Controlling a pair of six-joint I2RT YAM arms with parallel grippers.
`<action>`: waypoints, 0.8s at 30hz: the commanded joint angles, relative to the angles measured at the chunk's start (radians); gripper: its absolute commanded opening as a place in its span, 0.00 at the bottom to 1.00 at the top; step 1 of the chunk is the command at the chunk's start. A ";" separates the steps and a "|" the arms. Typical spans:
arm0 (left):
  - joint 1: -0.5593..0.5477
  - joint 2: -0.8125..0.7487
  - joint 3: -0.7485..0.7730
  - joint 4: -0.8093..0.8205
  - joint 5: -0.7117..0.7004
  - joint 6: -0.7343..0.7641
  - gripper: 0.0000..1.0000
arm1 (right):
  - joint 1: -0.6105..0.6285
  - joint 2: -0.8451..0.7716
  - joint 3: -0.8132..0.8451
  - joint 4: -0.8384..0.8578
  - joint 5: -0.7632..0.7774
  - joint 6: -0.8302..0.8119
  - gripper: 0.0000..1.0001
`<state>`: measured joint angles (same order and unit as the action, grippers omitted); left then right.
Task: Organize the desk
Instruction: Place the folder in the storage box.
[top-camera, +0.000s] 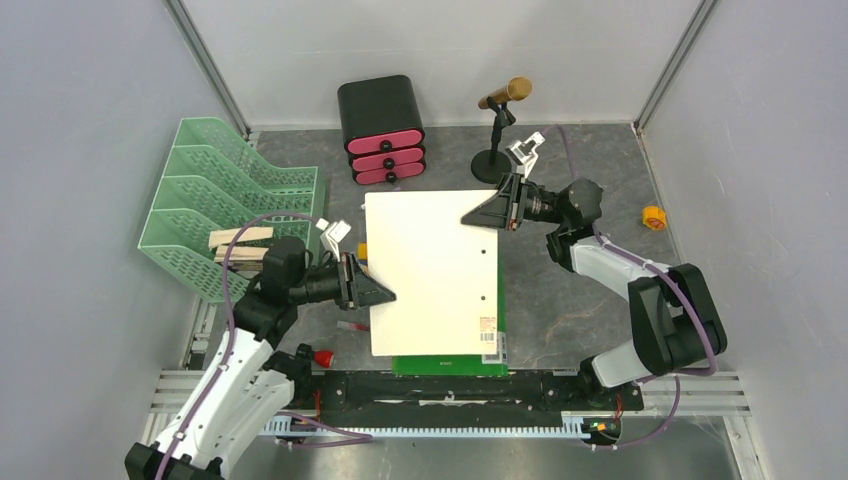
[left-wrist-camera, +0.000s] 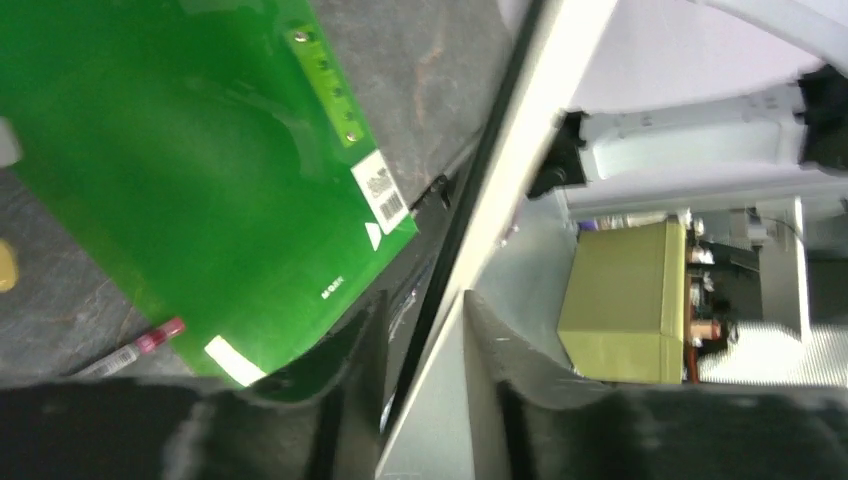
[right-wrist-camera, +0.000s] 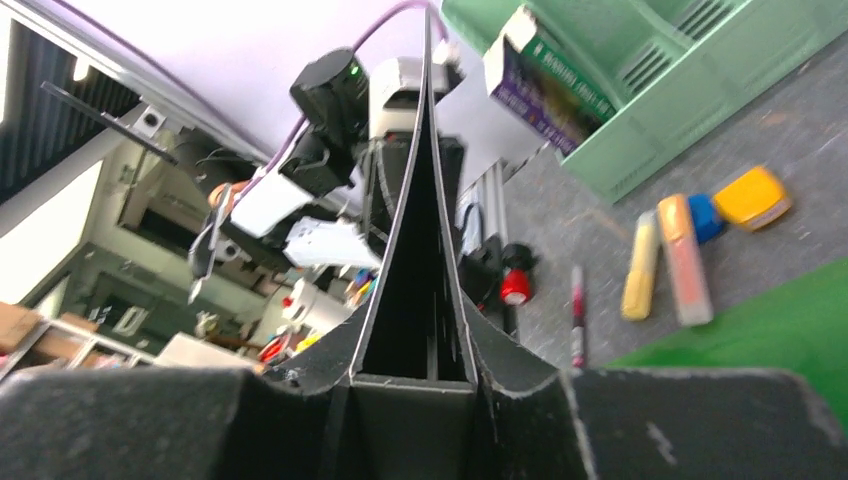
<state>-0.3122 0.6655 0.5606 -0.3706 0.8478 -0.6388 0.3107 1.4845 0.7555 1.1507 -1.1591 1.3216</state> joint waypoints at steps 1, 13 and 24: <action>0.002 0.021 0.012 -0.049 -0.121 0.016 0.60 | 0.045 -0.056 0.019 -0.105 -0.073 -0.047 0.00; 0.002 -0.024 0.153 -0.115 -0.354 0.022 1.00 | 0.045 -0.047 0.082 -0.410 -0.057 -0.263 0.00; 0.002 -0.063 0.380 -0.265 -0.626 0.120 1.00 | 0.051 0.057 0.584 -1.549 0.261 -1.086 0.00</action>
<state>-0.3134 0.6300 0.8822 -0.5911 0.3244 -0.5861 0.3595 1.5307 1.2335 -0.0734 -1.0092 0.4618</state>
